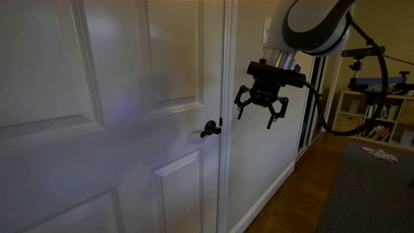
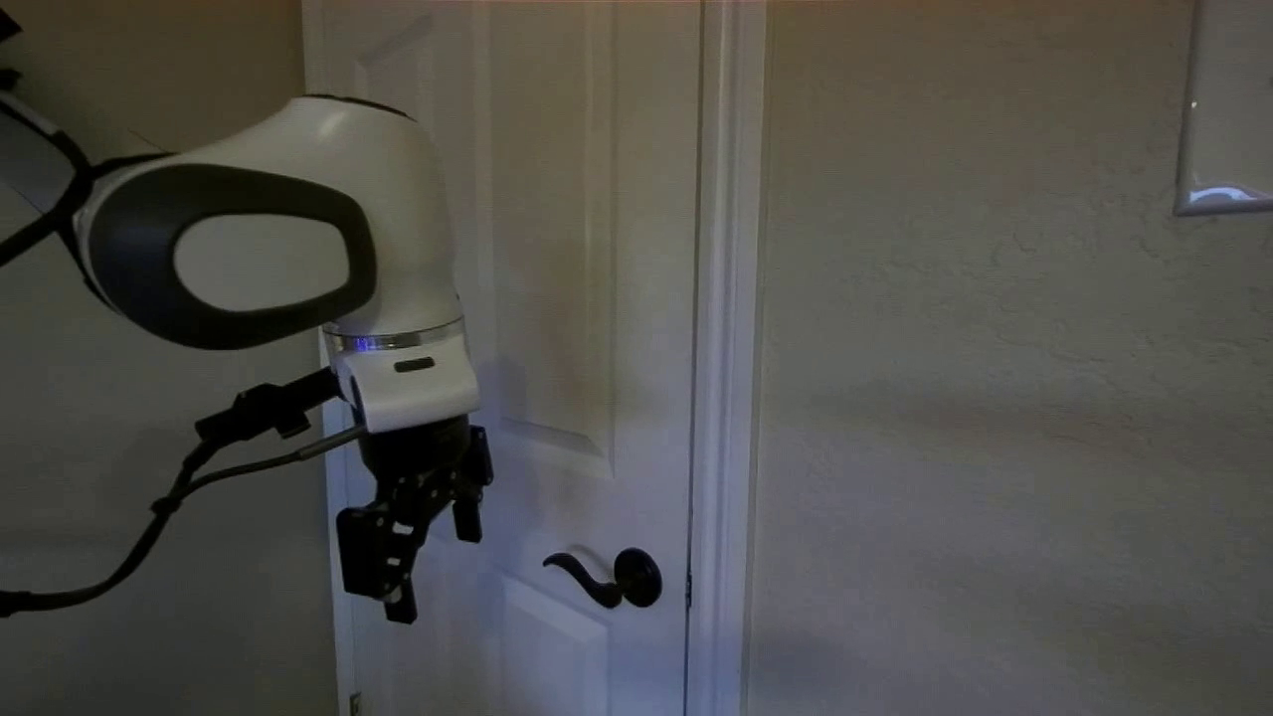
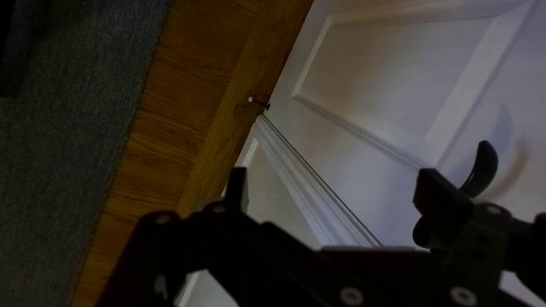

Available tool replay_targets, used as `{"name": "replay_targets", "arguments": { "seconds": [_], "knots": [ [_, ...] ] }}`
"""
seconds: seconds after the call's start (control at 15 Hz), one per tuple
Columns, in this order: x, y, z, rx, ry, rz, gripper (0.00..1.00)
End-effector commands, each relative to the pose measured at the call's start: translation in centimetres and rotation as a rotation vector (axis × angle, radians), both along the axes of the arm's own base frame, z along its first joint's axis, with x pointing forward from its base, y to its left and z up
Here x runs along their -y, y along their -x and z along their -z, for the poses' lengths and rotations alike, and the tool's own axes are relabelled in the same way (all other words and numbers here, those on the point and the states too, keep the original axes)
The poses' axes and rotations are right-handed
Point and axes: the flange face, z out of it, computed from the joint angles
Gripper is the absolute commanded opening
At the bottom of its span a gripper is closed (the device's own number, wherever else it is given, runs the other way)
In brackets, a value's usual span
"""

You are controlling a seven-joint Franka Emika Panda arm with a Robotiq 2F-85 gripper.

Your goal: Open the door

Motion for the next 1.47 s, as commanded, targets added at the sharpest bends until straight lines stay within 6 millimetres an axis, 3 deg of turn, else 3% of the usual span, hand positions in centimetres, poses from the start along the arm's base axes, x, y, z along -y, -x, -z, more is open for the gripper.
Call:
{"name": "replay_targets", "arguments": {
  "seconds": [0.0,0.27,1.07,1.4],
  "knots": [
    [0.0,0.0,0.0,-0.002,0.000,-0.001,1.00],
    [-0.1,0.0,-0.2,0.001,0.000,-0.003,1.00],
    [-2.0,-7.7,5.3,0.075,-0.021,0.177,1.00],
    [-2.7,-9.7,7.1,0.152,-0.033,0.231,1.00]
  ]
}}
